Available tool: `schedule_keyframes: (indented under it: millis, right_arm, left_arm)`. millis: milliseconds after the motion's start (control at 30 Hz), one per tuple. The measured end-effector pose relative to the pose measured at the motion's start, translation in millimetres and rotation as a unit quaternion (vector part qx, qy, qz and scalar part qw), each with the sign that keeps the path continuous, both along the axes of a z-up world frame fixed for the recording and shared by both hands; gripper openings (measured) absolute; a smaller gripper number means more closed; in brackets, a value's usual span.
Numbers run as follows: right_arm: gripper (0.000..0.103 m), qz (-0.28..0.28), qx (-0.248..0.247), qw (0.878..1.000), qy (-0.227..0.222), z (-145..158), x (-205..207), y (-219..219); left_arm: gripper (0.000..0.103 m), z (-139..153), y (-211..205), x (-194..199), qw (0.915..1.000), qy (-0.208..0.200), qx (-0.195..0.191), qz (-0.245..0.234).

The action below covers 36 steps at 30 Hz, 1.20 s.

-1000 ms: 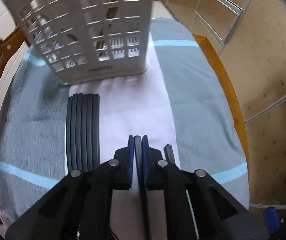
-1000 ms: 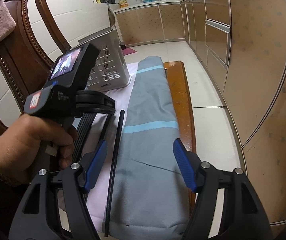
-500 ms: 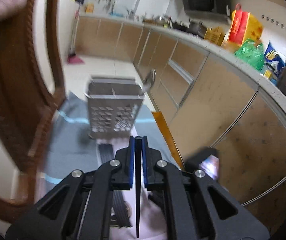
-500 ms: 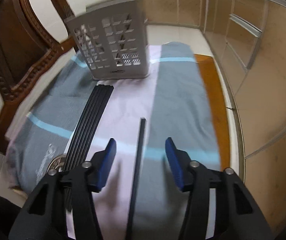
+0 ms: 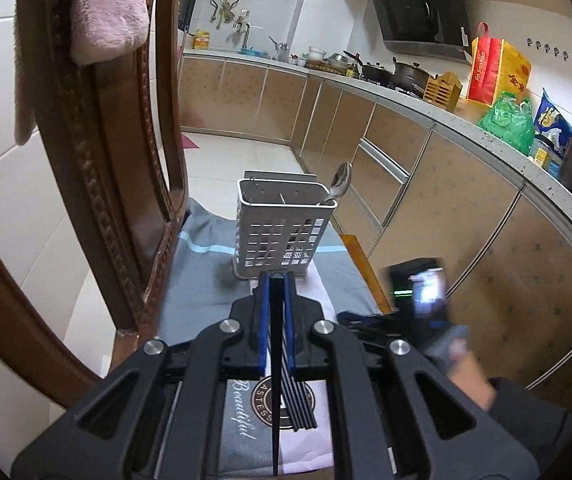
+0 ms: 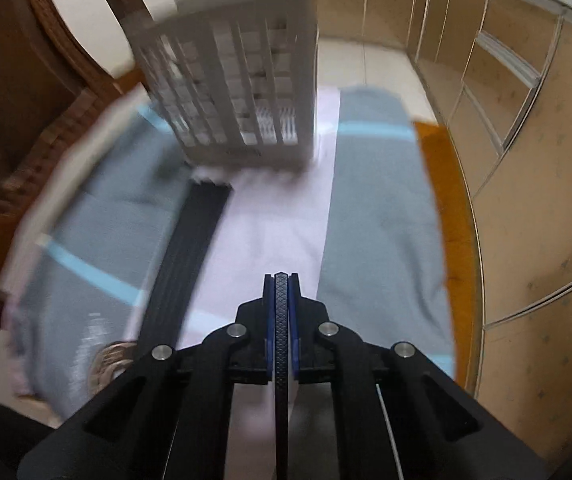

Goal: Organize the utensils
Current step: 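Carry both chopsticks over the grey caddy and lower them into it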

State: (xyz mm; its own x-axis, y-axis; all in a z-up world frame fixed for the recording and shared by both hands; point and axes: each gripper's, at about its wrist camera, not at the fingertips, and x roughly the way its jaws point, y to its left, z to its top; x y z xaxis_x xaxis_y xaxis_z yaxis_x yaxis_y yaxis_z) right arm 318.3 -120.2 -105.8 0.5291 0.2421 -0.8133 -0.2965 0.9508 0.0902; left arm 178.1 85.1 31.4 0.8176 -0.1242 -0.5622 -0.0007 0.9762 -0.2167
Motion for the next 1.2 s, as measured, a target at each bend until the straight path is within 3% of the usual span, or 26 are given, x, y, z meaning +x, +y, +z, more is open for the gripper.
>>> schedule_keyframes:
  millis: [333,533,700,900,1033,1200]
  right_arm:
    - [0.007,0.016,0.096,0.987,-0.125,112,-120,-53]
    - [0.007,0.025,0.141,0.972,-0.186,183,-128,-61]
    - [0.007,0.03,0.153,0.954,-0.256,255,-98,-55]
    - [0.007,0.005,0.165,0.935,-0.314,301,-39,-45]
    - [0.007,-0.03,0.167,0.926,-0.338,300,5,-38]
    - [0.007,-0.063,0.168,0.921,-0.345,270,56,-33]
  left_arm:
    - [0.007,15,-4,-10,0.9998,-0.014,-0.003,-0.016]
    - [0.007,55,-5,2,0.9989,-0.043,-0.003,-0.018]
    - [0.007,118,-7,25,0.9941,-0.108,0.003,-0.007]
    - [0.007,181,-6,76,0.9814,-0.189,0.011,0.032]
    - [0.007,187,-6,124,0.9764,-0.206,0.024,0.059]
    - [0.007,153,6,181,0.9732,-0.203,0.026,0.104]
